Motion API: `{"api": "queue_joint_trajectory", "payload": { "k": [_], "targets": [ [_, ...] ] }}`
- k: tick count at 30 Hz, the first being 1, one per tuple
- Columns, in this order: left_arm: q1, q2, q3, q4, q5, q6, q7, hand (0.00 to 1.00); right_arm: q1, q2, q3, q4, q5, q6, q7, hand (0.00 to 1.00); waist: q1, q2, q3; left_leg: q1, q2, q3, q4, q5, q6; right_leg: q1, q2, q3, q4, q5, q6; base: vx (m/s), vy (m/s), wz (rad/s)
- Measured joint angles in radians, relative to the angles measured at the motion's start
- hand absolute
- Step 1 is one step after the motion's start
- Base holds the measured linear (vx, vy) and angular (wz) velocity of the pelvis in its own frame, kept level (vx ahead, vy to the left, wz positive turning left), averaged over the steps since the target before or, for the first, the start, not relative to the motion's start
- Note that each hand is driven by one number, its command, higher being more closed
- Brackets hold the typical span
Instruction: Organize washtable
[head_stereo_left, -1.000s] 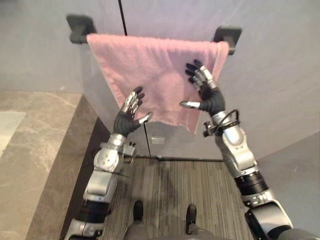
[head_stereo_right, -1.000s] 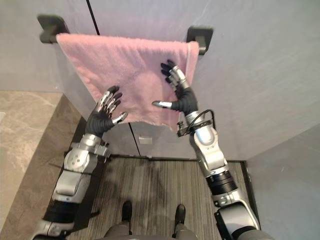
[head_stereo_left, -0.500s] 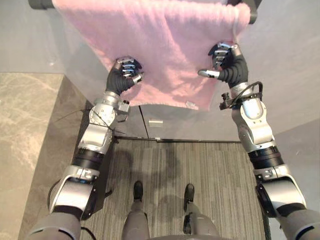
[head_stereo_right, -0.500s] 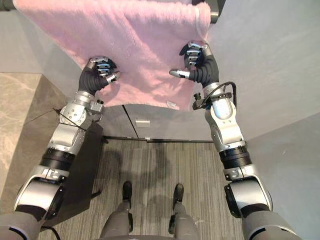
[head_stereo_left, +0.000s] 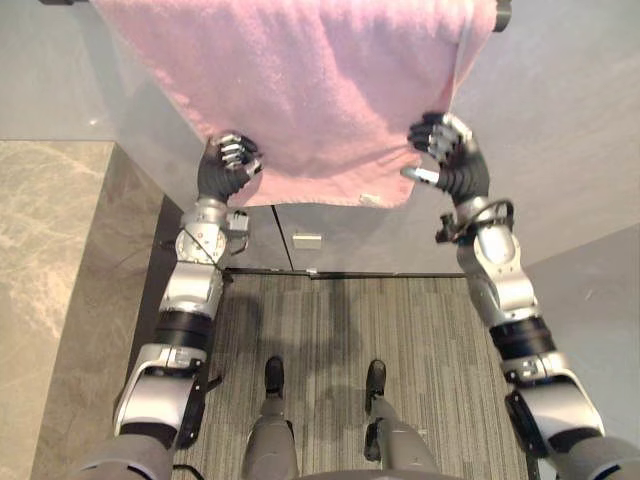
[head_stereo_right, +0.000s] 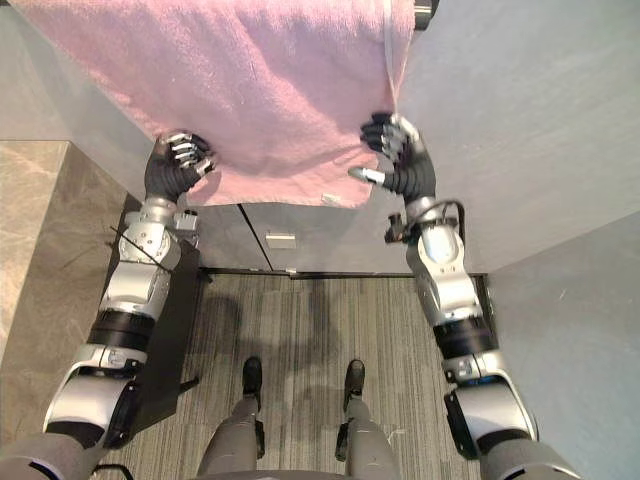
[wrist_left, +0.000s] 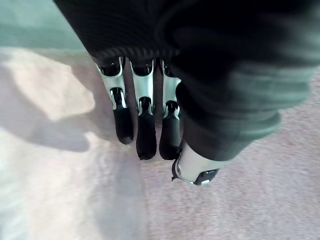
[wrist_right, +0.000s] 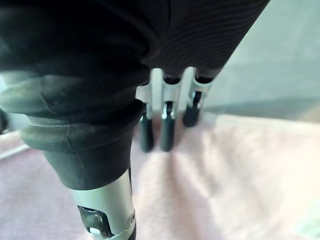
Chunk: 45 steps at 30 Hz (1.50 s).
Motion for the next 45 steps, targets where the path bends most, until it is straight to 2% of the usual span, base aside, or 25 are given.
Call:
{"api": "queue_joint_trajectory", "payload": {
  "k": [5,10,13,16,19,21,22,23,26,28,30,32,33,34,35,36,37,38,39,40,41,42,43,44,45],
  "targets": [
    [0.186,-0.04,0.055,-0.064,0.014,0.016,-0.01,0.0,0.25,0.056,-0.034,-0.089,-0.02,0.03,0.029,0.0,0.0,-0.001,-0.001,0.037,0.0,0.002,0.0,-0.011,-0.002,0.039,0.0,0.0,-0.003,-0.009,0.003,0.0,0.0,-0.01],
    [0.455,-0.12,0.081,-0.075,0.089,0.017,-0.076,0.0,0.519,0.134,-0.093,-0.121,-0.121,0.038,0.069,0.0,-0.002,-0.017,-0.029,0.089,0.001,0.006,0.0,-0.043,-0.006,0.087,0.0,0.005,-0.004,-0.035,0.012,0.01,0.002,-0.02],
    [0.597,-0.176,0.114,-0.003,0.16,0.021,-0.111,0.0,0.634,0.195,-0.116,-0.05,-0.178,0.042,0.09,0.0,-0.009,-0.021,-0.055,0.137,-0.001,0.012,0.0,-0.06,-0.01,0.132,-0.002,0.005,-0.004,-0.054,0.016,0.01,0.004,-0.02],
    [0.716,-0.238,0.204,0.183,0.237,0.022,-0.107,0.0,0.736,0.248,-0.118,0.117,-0.222,0.06,0.105,0.0,-0.022,-0.011,-0.097,0.202,-0.001,0.021,0.0,-0.084,-0.012,0.195,-0.002,0.008,-0.004,-0.076,0.021,0.06,0.015,-0.06],
    [0.769,-0.281,0.285,0.383,0.26,0.029,-0.072,0.0,0.758,0.277,-0.158,0.317,-0.271,0.065,0.099,0.0,-0.022,0.006,-0.119,0.245,-0.001,0.031,0.0,-0.099,-0.013,0.232,-0.003,0.017,-0.004,-0.089,0.022,0.04,0.008,-0.07],
    [0.805,-0.327,0.387,0.54,0.263,0.037,-0.034,0.0,0.754,0.279,-0.216,0.515,-0.278,0.078,0.082,0.0,-0.02,0.027,-0.132,0.281,0.0,0.032,0.0,-0.113,-0.015,0.269,-0.003,0.015,-0.004,-0.101,0.023,0.04,0.003,0.02],
    [0.818,-0.338,0.411,0.57,0.262,0.042,-0.023,0.0,0.753,0.279,-0.235,0.56,-0.276,0.082,0.076,0.0,-0.02,0.032,-0.137,0.289,0.0,0.032,0.0,-0.117,-0.015,0.276,-0.002,0.015,-0.004,-0.105,0.022,0.03,0.001,0.01],
    [0.854,-0.362,0.465,0.625,0.255,0.058,-0.007,0.0,0.746,0.278,-0.287,0.646,-0.263,0.099,0.058,0.0,-0.019,0.048,-0.148,0.306,0.001,0.033,0.0,-0.124,-0.017,0.291,-0.002,0.016,-0.004,-0.112,0.022,0.03,0.0,-0.03],
    [0.896,-0.379,0.518,0.669,0.245,0.074,0.0,0.0,0.716,0.245,-0.309,0.739,-0.298,0.106,0.025,0.0,-0.013,0.064,-0.152,0.307,0.005,0.026,0.004,-0.128,-0.019,0.304,0.001,0.012,-0.004,-0.119,0.02,-0.01,-0.007,0.07],
    [0.896,-0.388,0.529,0.669,0.243,0.082,-0.001,0.0,0.701,0.226,-0.301,0.761,-0.405,0.121,0.009,0.0,0.005,0.065,-0.146,0.262,0.009,0.012,0.061,-0.15,-0.021,0.294,0.001,0.003,0.004,-0.121,0.018,-0.01,-0.007,0.22],
    [0.864,-0.395,0.519,0.659,0.23,0.082,0.001,0.0,0.673,0.211,-0.266,0.75,-0.554,0.139,-0.015,0.0,0.005,0.072,-0.147,0.177,0.018,-0.019,0.129,-0.156,-0.018,0.242,0.005,-0.034,0.053,-0.139,0.008,-0.05,-0.029,0.4],
    [0.841,-0.394,0.491,0.634,0.217,0.083,0.006,0.0,0.653,0.198,-0.239,0.723,-0.64,0.144,-0.031,0.0,0.006,0.101,-0.148,0.107,0.038,-0.049,0.125,-0.124,-0.001,0.157,0.016,-0.081,0.155,-0.175,-0.031,-0.08,-0.072,0.54],
    [0.832,-0.392,0.487,0.617,0.212,0.081,0.007,0.0,0.653,0.199,-0.233,0.708,-0.642,0.144,-0.031,0.0,0.002,0.104,-0.148,0.1,0.041,-0.063,0.095,-0.115,0.011,0.14,0.018,-0.101,0.173,-0.187,-0.044,-0.04,-0.083,0.75],
    [0.793,-0.379,0.482,0.61,0.206,0.079,0.008,0.0,0.656,0.228,-0.234,0.695,-0.645,0.146,-0.032,0.0,-0.003,0.076,-0.154,0.118,0.051,0.005,0.056,-0.137,0.022,0.129,-0.004,-0.137,0.16,-0.181,-0.051,0.04,-0.052,0.81],
    [0.744,-0.372,0.482,0.598,0.205,0.079,0.014,0.0,0.657,0.255,-0.244,0.679,-0.635,0.145,-0.034,0.0,0.006,0.05,-0.124,0.063,0.088,0.124,0.329,-0.194,0.078,0.135,-0.03,-0.167,0.183,-0.174,-0.051,0.06,-0.024,0.63],
    [0.739,-0.377,0.483,0.584,0.204,0.077,0.016,0.0,0.657,0.261,-0.248,0.668,-0.632,0.145,-0.034,0.0,0.007,0.048,-0.119,0.058,0.112,0.162,0.472,-0.221,0.081,0.141,-0.032,-0.172,0.196,-0.177,-0.056,0.02,-0.003,0.41],
    [0.739,-0.387,0.478,0.573,0.205,0.072,0.021,0.0,0.674,0.268,-0.265,0.639,-0.624,0.144,-0.036,0.0,-0.002,0.055,-0.115,0.077,0.146,0.212,0.643,-0.273,0.069,0.162,-0.028,-0.196,0.208,-0.181,-0.06,-0.02,0.028,0.26],
    [0.732,-0.398,0.466,0.568,0.206,0.068,0.021,0.0,0.683,0.269,-0.28,0.624,-0.615,0.142,-0.044,0.0,-0.009,0.08,-0.113,0.087,0.166,0.225,0.705,-0.29,0.051,0.177,-0.022,-0.214,0.212,-0.184,-0.06,-0.07,0.092,0.35],
    [0.728,-0.414,0.445,0.556,0.206,0.068,0.022,0.0,0.674,0.262,-0.29,0.618,-0.606,0.141,-0.053,0.0,-0.026,0.107,-0.111,0.079,0.17,0.229,0.69,-0.288,0.034,0.19,-0.01,-0.219,0.215,-0.187,-0.054,-0.09,0.071,0.37],
    [0.729,-0.409,0.422,0.55,0.206,0.064,0.022,0.0,0.666,0.268,-0.298,0.638,-0.594,0.143,-0.054,0.0,-0.036,0.092,-0.124,0.107,0.125,0.204,0.586,-0.284,0.021,0.176,-0.015,-0.201,0.206,-0.204,-0.055,-0.13,0.071,0.5],
    [0.721,-0.39,0.407,0.547,0.207,0.059,0.023,0.0,0.667,0.285,-0.298,0.675,-0.587,0.14,-0.053,0.0,-0.058,0.048,-0.155,0.19,0.061,0.146,0.482,-0.305,0.015,0.152,-0.04,-0.187,0.176,-0.192,-0.062,-0.11,0.038,0.29],
    [0.702,-0.4,0.387,0.551,0.207,0.061,0.025,0.0,0.665,0.29,-0.315,0.677,-0.584,0.138,-0.053,0.0,-0.046,0.062,-0.148,0.216,0.1,0.14,0.666,-0.372,-0.011,0.152,-0.014,-0.194,0.178,-0.162,-0.066,-0.08,0.102,0.2],
    [0.705,-0.401,0.37,0.551,0.207,0.061,0.026,0.0,0.657,0.285,-0.315,0.674,-0.584,0.14,-0.055,0.0,-0.05,0.081,-0.153,0.254,0.109,0.146,0.649,-0.344,-0.02,0.144,0.002,-0.202,0.176,-0.153,-0.055,-0.02,0.109,0.17],
    [0.695,-0.399,0.333,0.551,0.208,0.061,0.025,0.0,0.64,0.277,-0.322,0.673,-0.587,0.141,-0.058,0.0,-0.073,0.109,-0.151,0.295,0.099,0.144,0.55,-0.37,-0.06,0.134,0.017,-0.223,0.177,-0.146,-0.05,-0.05,0.124,0.56],
    [0.662,-0.399,0.27,0.533,0.208,0.061,0.026,0.0,0.626,0.278,-0.324,0.691,-0.588,0.146,-0.063,0.0,-0.094,0.083,-0.143,0.297,0.085,0.143,0.475,-0.382,-0.067,0.114,0.006,-0.246,0.176,-0.127,-0.052,-0.15,0.141,0.65]
  ]
}}
